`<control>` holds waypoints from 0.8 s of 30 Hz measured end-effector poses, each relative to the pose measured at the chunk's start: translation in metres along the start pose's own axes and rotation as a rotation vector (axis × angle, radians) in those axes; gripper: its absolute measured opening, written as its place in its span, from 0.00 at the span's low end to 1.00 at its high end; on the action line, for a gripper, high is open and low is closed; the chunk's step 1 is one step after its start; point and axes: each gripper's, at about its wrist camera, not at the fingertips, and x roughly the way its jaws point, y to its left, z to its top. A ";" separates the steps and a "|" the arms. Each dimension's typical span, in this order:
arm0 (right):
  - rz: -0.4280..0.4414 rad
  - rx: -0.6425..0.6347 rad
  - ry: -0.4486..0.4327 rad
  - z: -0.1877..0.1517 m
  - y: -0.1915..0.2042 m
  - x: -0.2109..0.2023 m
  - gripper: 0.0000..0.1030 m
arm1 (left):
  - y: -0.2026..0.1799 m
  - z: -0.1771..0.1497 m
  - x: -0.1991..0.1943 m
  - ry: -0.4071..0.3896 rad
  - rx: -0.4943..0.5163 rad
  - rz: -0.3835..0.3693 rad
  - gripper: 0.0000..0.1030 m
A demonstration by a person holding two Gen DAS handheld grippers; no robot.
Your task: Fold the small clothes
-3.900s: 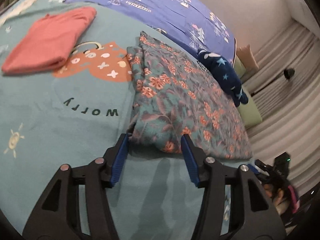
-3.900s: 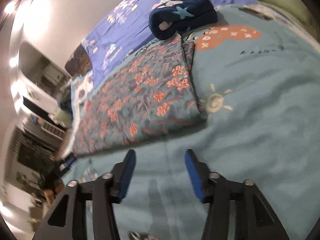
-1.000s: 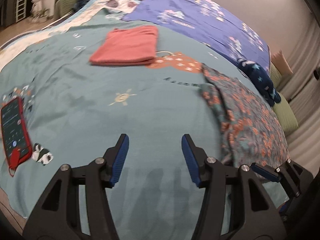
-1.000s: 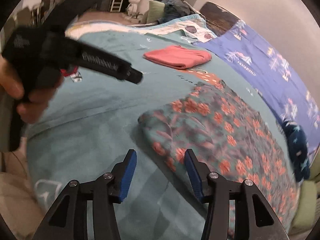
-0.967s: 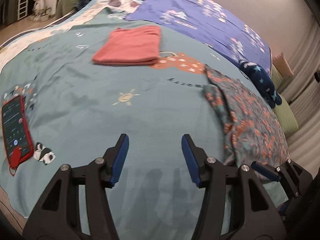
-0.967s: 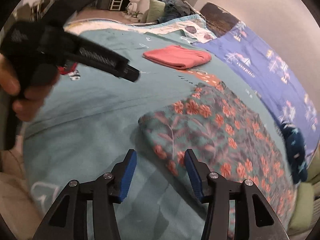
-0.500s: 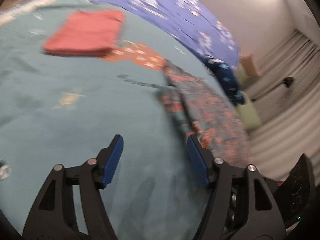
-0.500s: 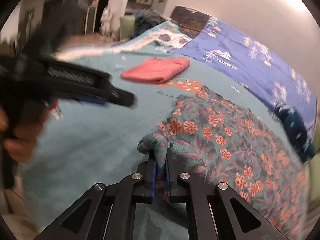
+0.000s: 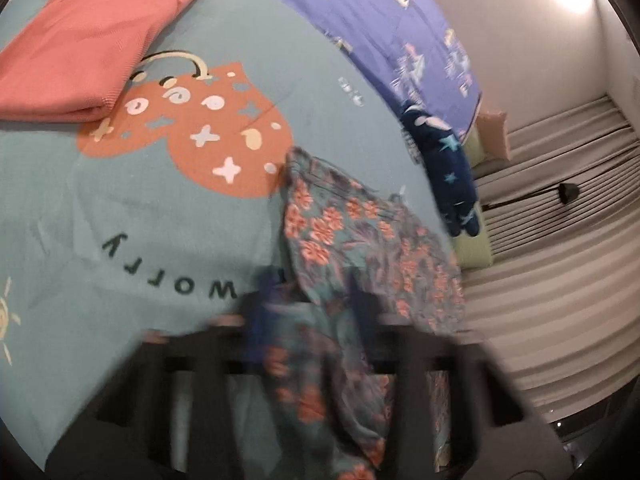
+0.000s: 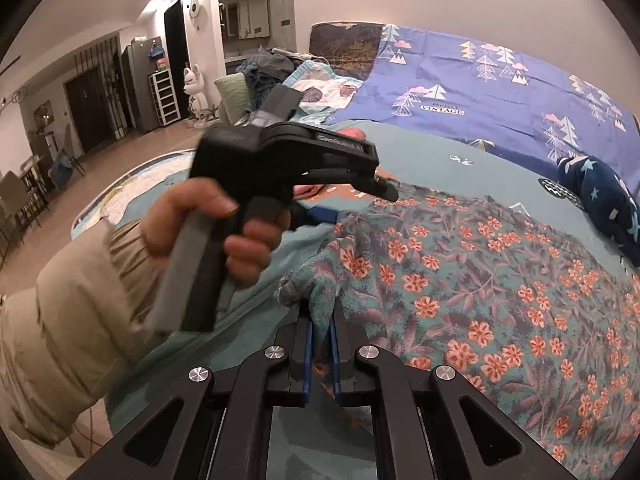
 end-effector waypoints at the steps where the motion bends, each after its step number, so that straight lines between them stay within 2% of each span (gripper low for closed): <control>1: 0.004 0.007 -0.002 0.000 -0.001 -0.001 0.06 | 0.000 0.001 0.002 0.006 -0.004 0.002 0.10; 5: 0.019 0.038 -0.011 0.000 -0.009 -0.003 0.06 | -0.011 0.002 -0.002 -0.014 0.030 0.038 0.07; 9: 0.023 0.067 -0.029 -0.001 -0.016 -0.009 0.06 | -0.025 0.007 -0.008 -0.041 0.053 0.040 0.06; 12: 0.025 0.088 -0.054 -0.001 -0.022 -0.017 0.06 | -0.044 0.014 -0.010 -0.051 0.076 0.030 0.05; 16: 0.022 0.143 -0.100 -0.001 -0.037 -0.033 0.06 | -0.074 0.018 -0.011 -0.048 0.146 0.078 0.05; 24: 0.004 0.236 -0.170 -0.001 -0.068 -0.061 0.06 | -0.127 0.021 -0.002 -0.044 0.222 0.105 0.05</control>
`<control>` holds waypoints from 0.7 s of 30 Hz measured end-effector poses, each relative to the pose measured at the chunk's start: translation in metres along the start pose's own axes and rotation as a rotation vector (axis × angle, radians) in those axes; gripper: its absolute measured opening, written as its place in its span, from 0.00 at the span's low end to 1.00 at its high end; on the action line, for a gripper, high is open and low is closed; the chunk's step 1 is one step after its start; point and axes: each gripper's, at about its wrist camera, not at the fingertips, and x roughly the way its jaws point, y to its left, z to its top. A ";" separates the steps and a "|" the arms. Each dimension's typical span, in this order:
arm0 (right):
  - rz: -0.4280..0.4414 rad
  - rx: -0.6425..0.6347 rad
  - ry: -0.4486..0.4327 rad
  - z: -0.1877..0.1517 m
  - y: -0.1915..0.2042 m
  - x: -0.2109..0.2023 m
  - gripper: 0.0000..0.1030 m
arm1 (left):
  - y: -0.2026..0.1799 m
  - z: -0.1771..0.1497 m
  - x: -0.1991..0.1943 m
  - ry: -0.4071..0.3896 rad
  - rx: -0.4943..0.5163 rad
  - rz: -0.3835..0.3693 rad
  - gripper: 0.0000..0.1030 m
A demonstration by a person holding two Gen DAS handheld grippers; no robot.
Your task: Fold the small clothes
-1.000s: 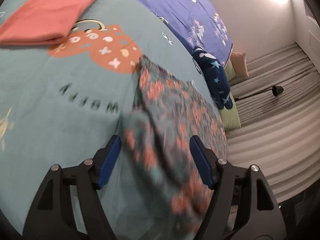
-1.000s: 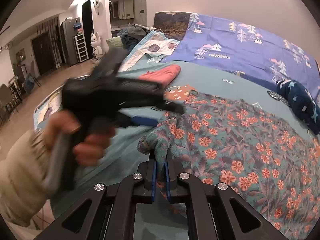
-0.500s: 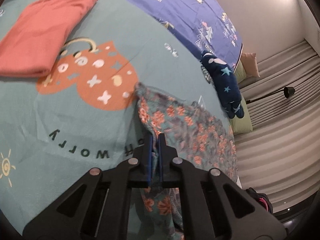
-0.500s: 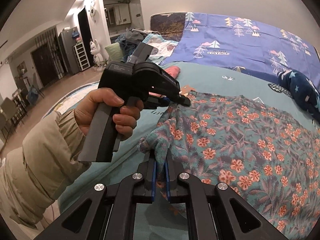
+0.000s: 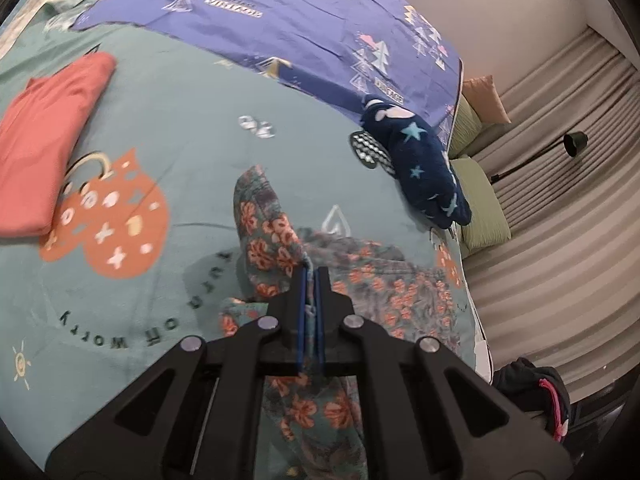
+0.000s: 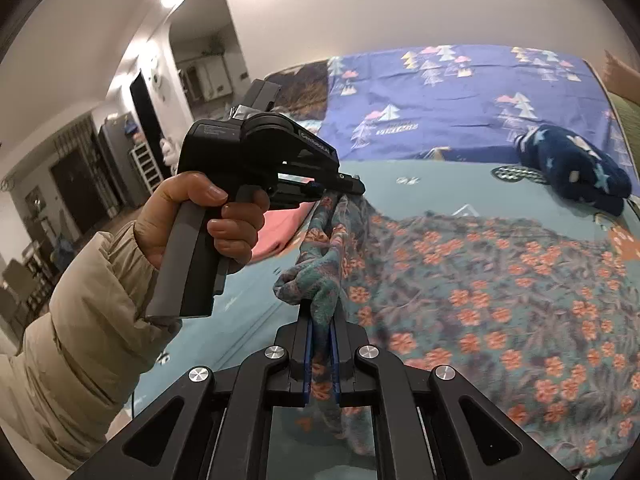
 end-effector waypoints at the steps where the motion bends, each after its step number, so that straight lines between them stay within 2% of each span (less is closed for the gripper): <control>1: -0.006 0.007 -0.009 0.001 -0.003 -0.004 0.06 | -0.007 0.001 0.000 -0.003 0.012 0.006 0.05; 11: -0.052 0.058 -0.073 0.000 -0.042 -0.039 0.06 | -0.066 -0.003 0.009 -0.027 0.092 0.036 0.05; 21: -0.106 0.136 -0.154 -0.015 -0.100 -0.090 0.05 | -0.157 -0.016 0.049 -0.009 0.201 0.051 0.05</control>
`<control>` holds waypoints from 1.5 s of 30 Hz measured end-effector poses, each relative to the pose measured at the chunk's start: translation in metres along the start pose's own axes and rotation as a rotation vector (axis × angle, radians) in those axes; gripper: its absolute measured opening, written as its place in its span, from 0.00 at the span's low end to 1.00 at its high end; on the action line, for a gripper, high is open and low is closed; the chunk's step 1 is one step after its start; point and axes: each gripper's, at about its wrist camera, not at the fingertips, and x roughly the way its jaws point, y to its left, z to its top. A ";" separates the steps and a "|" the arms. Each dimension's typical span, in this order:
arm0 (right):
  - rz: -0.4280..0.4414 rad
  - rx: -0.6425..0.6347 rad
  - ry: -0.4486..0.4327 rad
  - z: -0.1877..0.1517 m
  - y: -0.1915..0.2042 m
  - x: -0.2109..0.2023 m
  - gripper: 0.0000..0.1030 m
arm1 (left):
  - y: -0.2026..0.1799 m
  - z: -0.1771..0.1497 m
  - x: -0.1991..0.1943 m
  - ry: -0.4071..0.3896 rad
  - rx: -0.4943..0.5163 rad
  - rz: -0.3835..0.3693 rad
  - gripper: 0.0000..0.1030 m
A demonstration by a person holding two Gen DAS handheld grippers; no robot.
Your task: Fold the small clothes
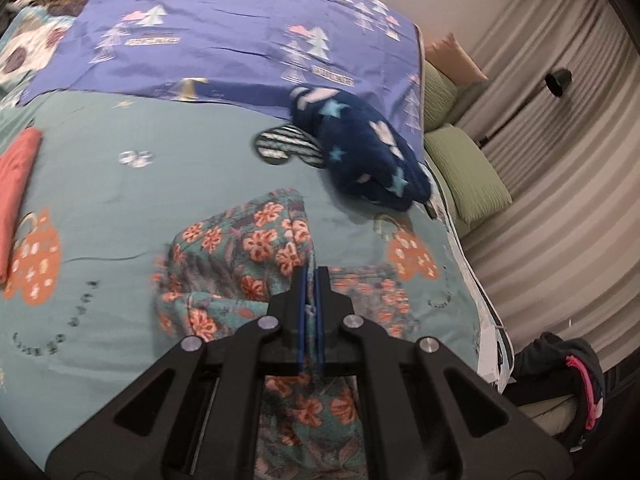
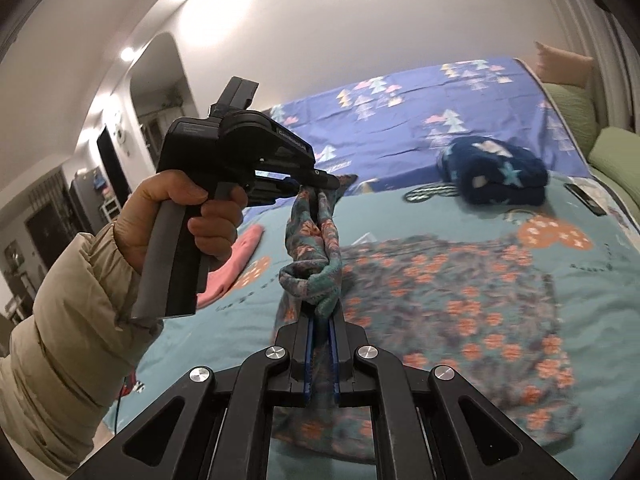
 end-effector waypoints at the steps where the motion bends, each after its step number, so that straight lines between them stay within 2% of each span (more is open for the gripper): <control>1: -0.014 0.010 -0.011 -0.001 -0.008 -0.005 0.05 | -0.011 0.000 0.006 0.009 0.017 -0.003 0.05; 7: -0.078 0.104 -0.044 -0.006 -0.059 -0.032 0.05 | -0.084 -0.007 0.052 0.083 0.132 -0.005 0.05; 11: -0.120 0.184 -0.047 -0.013 -0.093 -0.046 0.05 | -0.116 -0.016 0.086 0.137 0.166 -0.002 0.05; 16: -0.142 0.294 0.016 -0.033 -0.128 -0.046 0.05 | -0.137 -0.040 0.134 0.235 0.204 0.015 0.05; 21: -0.135 0.331 0.049 -0.049 -0.134 -0.048 0.05 | -0.145 -0.059 0.150 0.283 0.234 0.016 0.05; 28: -0.107 0.327 -0.014 -0.048 -0.127 -0.068 0.05 | -0.167 -0.069 0.139 0.269 0.309 -0.028 0.05; 31: -0.151 0.333 0.024 -0.053 -0.132 -0.065 0.05 | -0.172 -0.074 0.140 0.227 0.335 -0.004 0.06; 33: -0.167 0.364 0.086 -0.063 -0.140 -0.057 0.05 | -0.173 -0.074 0.129 0.195 0.341 -0.046 0.08; 35: -0.163 0.381 0.151 -0.073 -0.143 -0.048 0.05 | -0.175 -0.073 0.109 0.165 0.368 -0.079 0.17; 37: -0.159 0.388 0.170 -0.079 -0.145 -0.048 0.06 | -0.173 -0.075 0.087 0.126 0.391 -0.079 0.31; 39: -0.149 0.399 0.169 -0.080 -0.147 -0.049 0.06 | -0.165 -0.080 0.065 0.100 0.411 -0.073 0.37; 42: -0.144 0.401 0.163 -0.078 -0.148 -0.052 0.07 | -0.141 -0.097 0.041 0.088 0.433 -0.051 0.38; 45: -0.172 0.377 0.166 -0.076 -0.147 -0.053 0.12 | -0.114 -0.117 0.029 0.079 0.450 0.021 0.38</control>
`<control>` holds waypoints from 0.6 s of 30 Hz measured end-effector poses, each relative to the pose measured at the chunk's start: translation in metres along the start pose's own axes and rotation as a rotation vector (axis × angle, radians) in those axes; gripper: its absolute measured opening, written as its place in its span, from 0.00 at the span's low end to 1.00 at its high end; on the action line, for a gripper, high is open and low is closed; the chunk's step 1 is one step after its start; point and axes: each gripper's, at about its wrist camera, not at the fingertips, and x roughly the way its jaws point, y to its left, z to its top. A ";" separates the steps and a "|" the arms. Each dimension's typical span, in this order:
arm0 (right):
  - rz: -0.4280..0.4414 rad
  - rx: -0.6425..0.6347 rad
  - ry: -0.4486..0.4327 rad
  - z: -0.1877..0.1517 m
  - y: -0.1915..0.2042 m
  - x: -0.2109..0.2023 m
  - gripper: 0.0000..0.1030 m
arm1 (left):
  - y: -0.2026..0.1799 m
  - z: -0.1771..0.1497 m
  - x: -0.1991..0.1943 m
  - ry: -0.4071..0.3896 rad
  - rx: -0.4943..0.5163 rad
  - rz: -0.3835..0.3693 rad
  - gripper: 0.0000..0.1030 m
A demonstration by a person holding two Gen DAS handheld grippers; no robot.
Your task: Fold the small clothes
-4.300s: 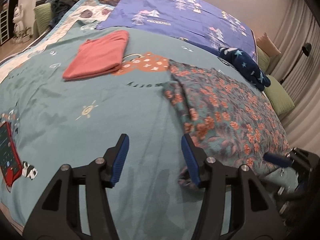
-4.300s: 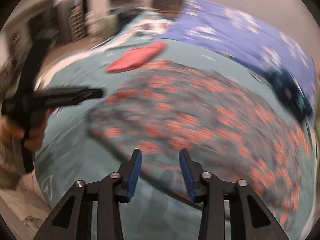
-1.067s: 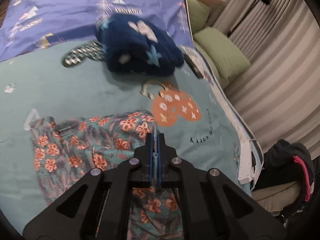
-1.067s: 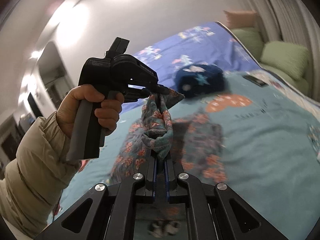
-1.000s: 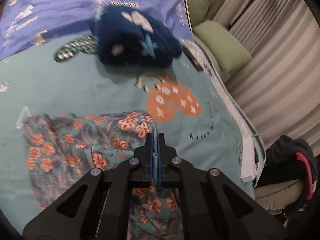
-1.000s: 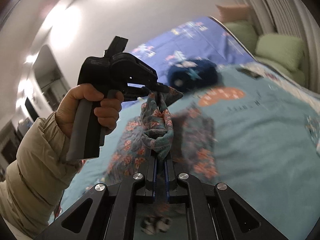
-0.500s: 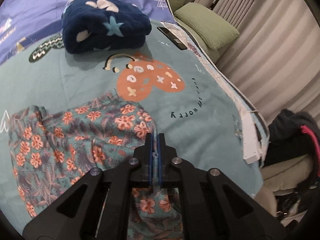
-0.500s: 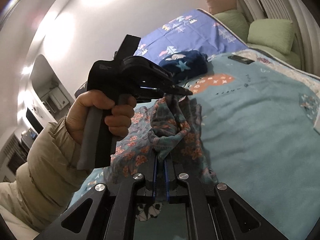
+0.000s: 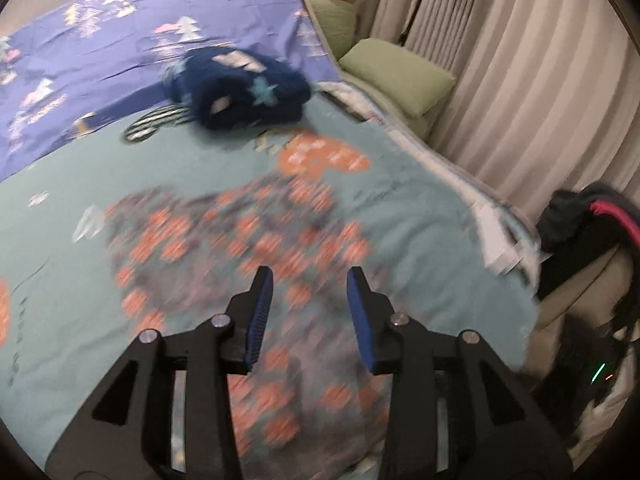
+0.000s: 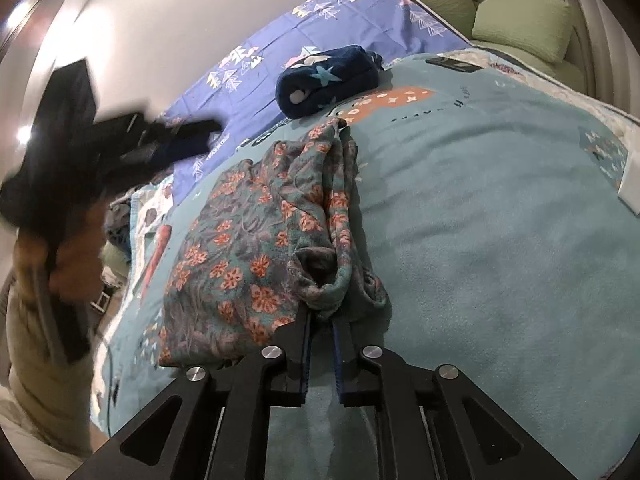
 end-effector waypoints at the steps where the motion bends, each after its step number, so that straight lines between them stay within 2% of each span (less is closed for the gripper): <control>1: -0.009 -0.007 -0.004 0.000 0.001 -0.001 0.13 | 0.005 -0.012 -0.003 -0.006 0.009 0.046 0.38; 3: -0.036 -0.022 -0.013 0.001 0.002 -0.007 0.16 | 0.015 -0.037 -0.010 -0.015 0.016 0.127 0.38; 7: -0.099 -0.049 -0.050 0.010 0.002 -0.023 0.20 | 0.025 -0.073 -0.027 -0.035 0.014 0.188 0.38; 10: -0.123 -0.071 -0.091 0.021 0.005 -0.031 0.20 | 0.021 -0.094 -0.046 -0.050 0.054 0.196 0.39; 12: -0.120 -0.082 -0.101 0.027 0.008 -0.033 0.20 | 0.016 -0.107 -0.059 -0.058 0.097 0.186 0.42; 15: -0.104 -0.090 -0.084 0.029 0.010 -0.029 0.22 | 0.008 -0.130 -0.067 -0.042 0.156 0.178 0.51; 18: -0.105 -0.102 -0.054 0.026 0.012 -0.021 0.23 | 0.004 -0.149 -0.059 -0.004 0.183 0.196 0.52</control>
